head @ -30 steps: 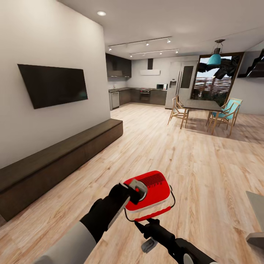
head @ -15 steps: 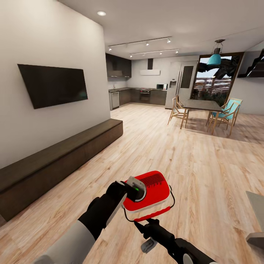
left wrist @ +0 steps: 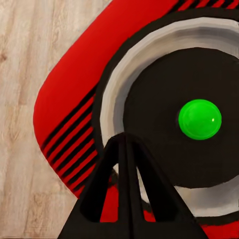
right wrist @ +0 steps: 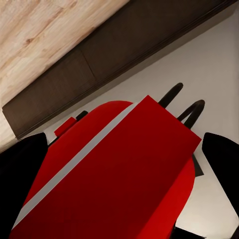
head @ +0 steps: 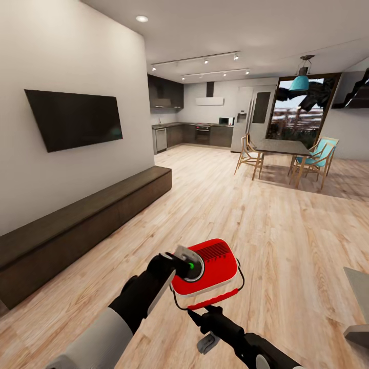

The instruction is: Turn on the radio receiver that's on the table in the living room.

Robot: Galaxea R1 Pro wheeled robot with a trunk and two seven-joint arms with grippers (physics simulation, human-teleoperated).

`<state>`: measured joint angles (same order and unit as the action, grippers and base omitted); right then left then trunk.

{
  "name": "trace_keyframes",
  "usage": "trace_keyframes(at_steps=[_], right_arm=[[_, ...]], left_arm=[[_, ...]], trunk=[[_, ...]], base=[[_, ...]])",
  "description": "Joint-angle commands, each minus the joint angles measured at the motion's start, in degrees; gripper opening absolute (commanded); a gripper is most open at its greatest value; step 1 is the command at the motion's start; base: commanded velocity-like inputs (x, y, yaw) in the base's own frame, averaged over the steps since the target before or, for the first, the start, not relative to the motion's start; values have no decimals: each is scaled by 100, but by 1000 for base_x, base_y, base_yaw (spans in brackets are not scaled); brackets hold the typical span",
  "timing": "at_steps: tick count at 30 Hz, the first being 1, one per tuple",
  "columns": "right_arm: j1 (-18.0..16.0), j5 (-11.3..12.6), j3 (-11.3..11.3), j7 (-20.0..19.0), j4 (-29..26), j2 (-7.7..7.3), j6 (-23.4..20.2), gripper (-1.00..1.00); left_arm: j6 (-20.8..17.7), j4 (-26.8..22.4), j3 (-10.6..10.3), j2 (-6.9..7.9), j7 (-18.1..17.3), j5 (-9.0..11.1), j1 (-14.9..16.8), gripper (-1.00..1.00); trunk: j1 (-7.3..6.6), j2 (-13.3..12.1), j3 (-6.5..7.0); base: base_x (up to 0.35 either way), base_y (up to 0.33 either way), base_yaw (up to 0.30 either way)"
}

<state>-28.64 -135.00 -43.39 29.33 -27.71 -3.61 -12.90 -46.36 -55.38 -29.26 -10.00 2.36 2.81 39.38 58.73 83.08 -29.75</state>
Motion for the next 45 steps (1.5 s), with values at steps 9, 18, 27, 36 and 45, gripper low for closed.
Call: trace_keyframes(at_steps=[9,18,27,36,45], right_arm=[[-1,0,43,3,1,-23,-2,-100],[-1,0,75,-6,3,-44,9,-100],[-1,0,78,-53,63,-51,14,-100],[-1,0,76,6,160,-56,-24,-100],[-1,0,119,285,168,-50,23,-100]], left_arm=[[2,-8,282,0,825,12,-17,-100],[10,20,821,490,861,34,-33,-100],[170,400,2115,1130,863,44,-61,-100],[501,768,2196,1138,858,44,-62,-100],[505,774,2197,1140,854,44,-62,-100]], trunk=[[0,0,0],[0,0,0],[0,0,0],[0,0,0],[0,0,0]], base=[[0,0,0],[0,0,0],[0,0,0],[0,0,0],[0,0,0]])
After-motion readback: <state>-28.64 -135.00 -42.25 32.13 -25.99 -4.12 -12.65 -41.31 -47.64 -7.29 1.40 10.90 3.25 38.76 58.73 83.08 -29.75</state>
